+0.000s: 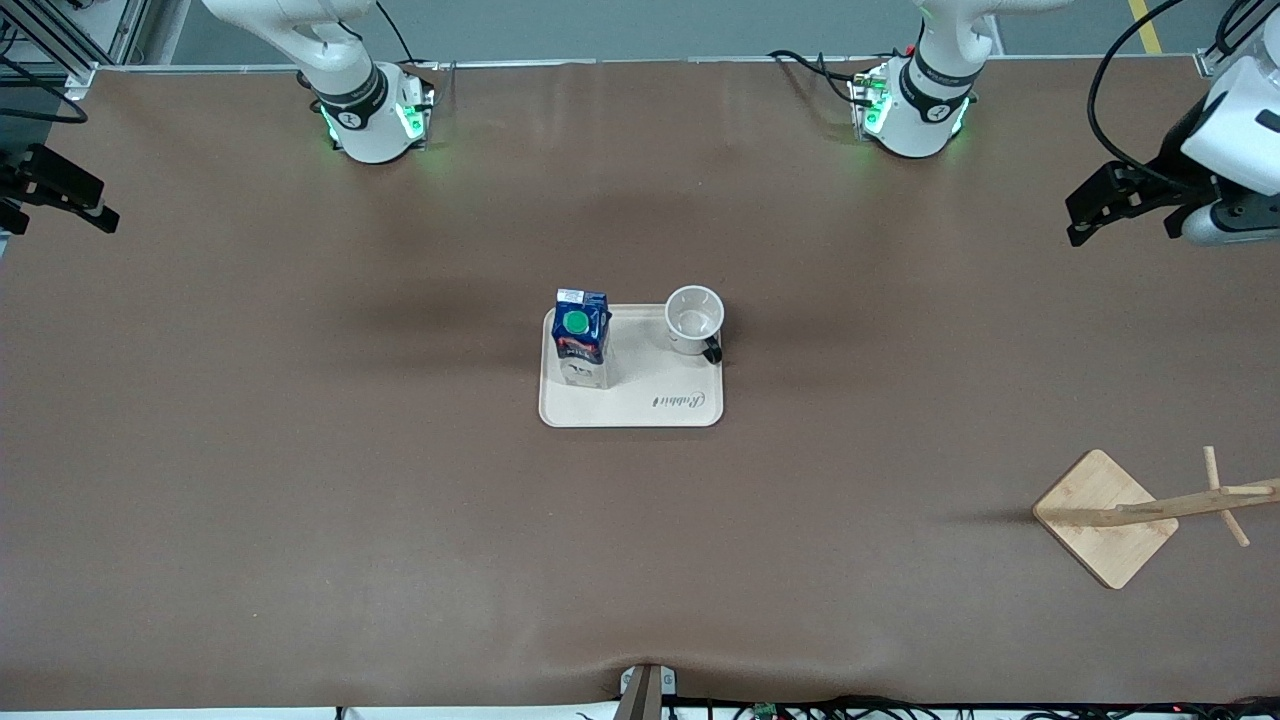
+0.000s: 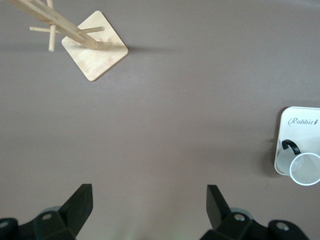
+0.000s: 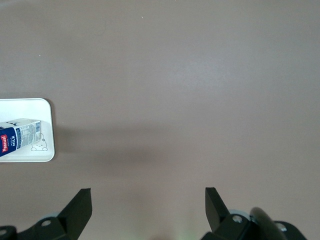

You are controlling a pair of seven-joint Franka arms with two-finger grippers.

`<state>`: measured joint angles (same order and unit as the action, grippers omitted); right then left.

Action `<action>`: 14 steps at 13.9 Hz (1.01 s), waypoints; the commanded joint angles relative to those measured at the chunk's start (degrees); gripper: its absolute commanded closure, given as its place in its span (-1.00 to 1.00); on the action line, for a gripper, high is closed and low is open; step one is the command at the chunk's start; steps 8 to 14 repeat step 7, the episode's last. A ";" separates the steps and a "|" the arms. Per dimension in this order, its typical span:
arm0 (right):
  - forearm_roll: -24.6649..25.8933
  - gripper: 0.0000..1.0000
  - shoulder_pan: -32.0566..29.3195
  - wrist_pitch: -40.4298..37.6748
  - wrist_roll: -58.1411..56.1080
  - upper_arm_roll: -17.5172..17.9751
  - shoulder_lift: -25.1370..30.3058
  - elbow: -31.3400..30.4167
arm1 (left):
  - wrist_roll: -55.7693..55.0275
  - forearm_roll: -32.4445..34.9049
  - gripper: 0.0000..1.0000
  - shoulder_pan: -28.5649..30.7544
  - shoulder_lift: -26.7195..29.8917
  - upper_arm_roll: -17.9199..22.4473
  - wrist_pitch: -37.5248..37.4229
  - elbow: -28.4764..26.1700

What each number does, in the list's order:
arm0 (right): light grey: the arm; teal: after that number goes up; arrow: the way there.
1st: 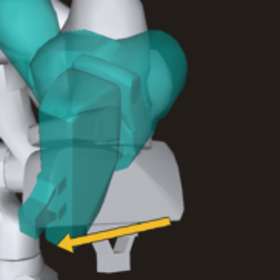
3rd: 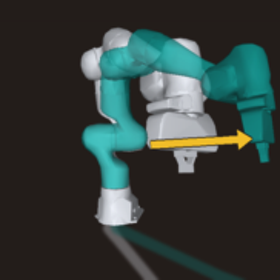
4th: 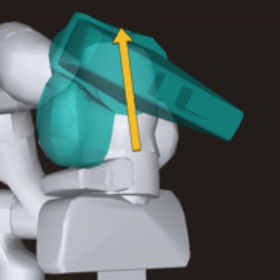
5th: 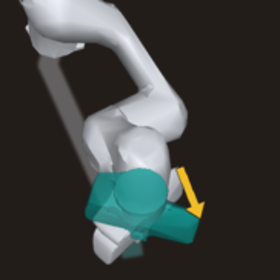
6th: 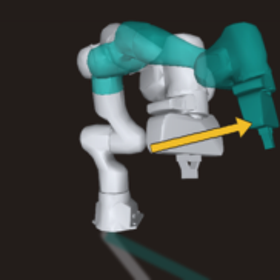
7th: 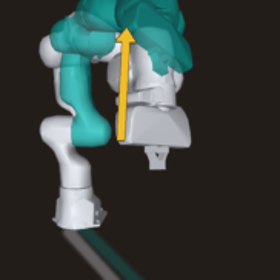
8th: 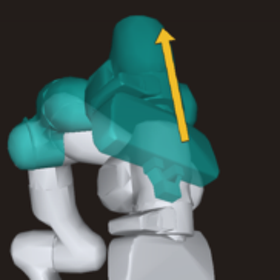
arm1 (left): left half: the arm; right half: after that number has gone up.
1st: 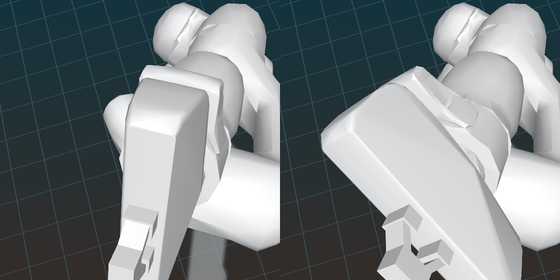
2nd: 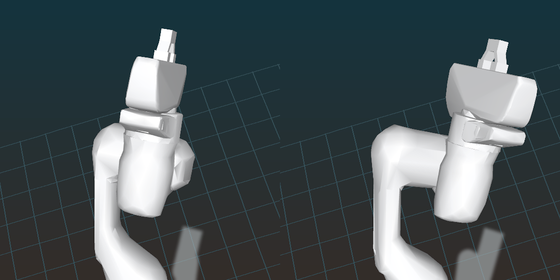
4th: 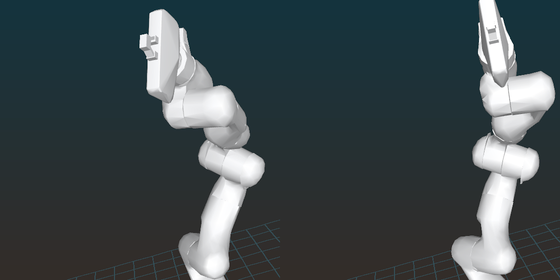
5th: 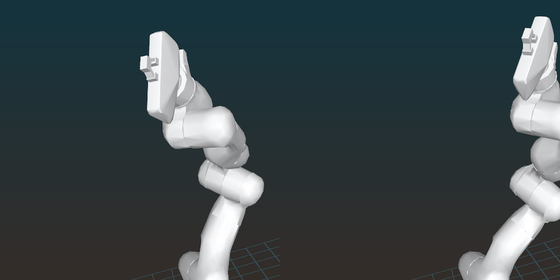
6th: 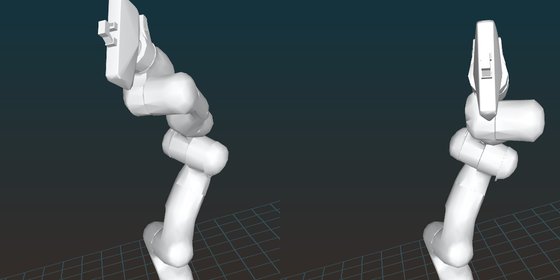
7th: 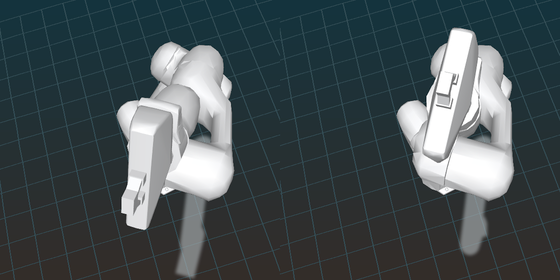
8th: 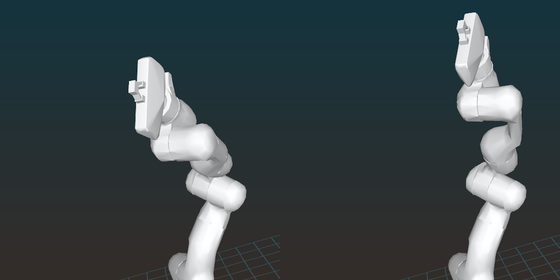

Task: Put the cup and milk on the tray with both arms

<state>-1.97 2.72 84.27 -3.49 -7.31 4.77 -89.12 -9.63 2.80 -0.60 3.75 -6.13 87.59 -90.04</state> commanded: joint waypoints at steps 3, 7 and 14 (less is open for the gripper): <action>0.39 -1.00 -0.44 -0.95 0.06 0.19 -0.73 1.49 | 3.57 -2.10 -1.00 5.34 1.26 -3.53 -0.22 -0.84; 0.39 -1.00 -0.52 -0.95 -0.03 0.10 -0.73 1.49 | 2.95 -2.10 -1.00 8.60 1.26 -6.97 -0.84 -0.75; 0.39 -1.00 -0.52 -0.95 -0.03 0.10 -0.73 1.49 | 2.95 -2.10 -1.00 8.60 1.26 -6.97 -0.84 -0.75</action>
